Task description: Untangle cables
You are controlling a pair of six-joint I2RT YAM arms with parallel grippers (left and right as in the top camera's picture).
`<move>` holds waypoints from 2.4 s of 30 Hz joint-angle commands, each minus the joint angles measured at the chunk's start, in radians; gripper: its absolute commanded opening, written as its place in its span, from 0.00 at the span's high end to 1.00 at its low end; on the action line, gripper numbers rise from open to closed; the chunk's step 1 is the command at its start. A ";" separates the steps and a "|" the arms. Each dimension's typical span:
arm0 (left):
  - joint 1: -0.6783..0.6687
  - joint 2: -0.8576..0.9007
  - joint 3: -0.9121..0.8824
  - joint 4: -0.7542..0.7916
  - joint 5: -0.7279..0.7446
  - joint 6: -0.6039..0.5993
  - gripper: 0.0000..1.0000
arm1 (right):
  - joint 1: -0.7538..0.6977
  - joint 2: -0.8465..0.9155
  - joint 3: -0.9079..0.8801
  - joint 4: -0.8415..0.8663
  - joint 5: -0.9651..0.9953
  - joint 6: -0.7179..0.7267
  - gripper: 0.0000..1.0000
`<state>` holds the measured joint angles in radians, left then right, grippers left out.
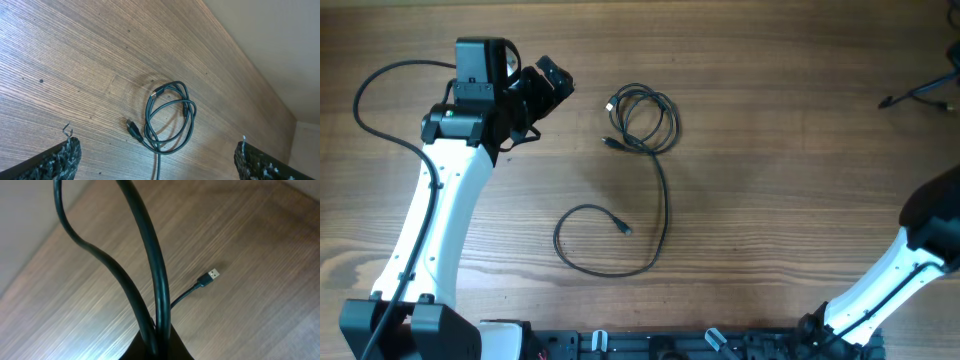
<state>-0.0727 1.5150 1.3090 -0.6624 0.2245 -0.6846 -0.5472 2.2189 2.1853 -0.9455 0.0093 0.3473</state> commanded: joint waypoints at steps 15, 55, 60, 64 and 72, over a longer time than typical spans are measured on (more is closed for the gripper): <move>-0.004 0.005 0.003 -0.001 -0.017 0.026 0.01 | -0.008 0.166 0.014 -0.014 0.037 0.047 0.14; -0.076 0.026 0.001 -0.050 -0.013 0.184 0.17 | 0.319 -0.147 0.117 -0.286 -0.482 -0.360 0.10; -0.154 0.099 0.000 -0.082 -0.013 0.182 0.27 | 0.373 -0.143 0.116 -0.288 -0.417 -0.318 0.10; -0.241 0.184 0.000 -0.083 -0.013 0.166 0.29 | 0.388 -0.143 0.116 -0.298 -0.417 -0.317 0.10; -0.410 0.357 0.000 -0.053 -0.043 -0.043 0.39 | 0.389 -0.143 0.116 -0.327 -0.417 -0.317 0.10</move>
<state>-0.4309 1.8122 1.3090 -0.7258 0.2058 -0.6262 -0.1642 2.0552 2.3096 -1.2652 -0.4210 0.0219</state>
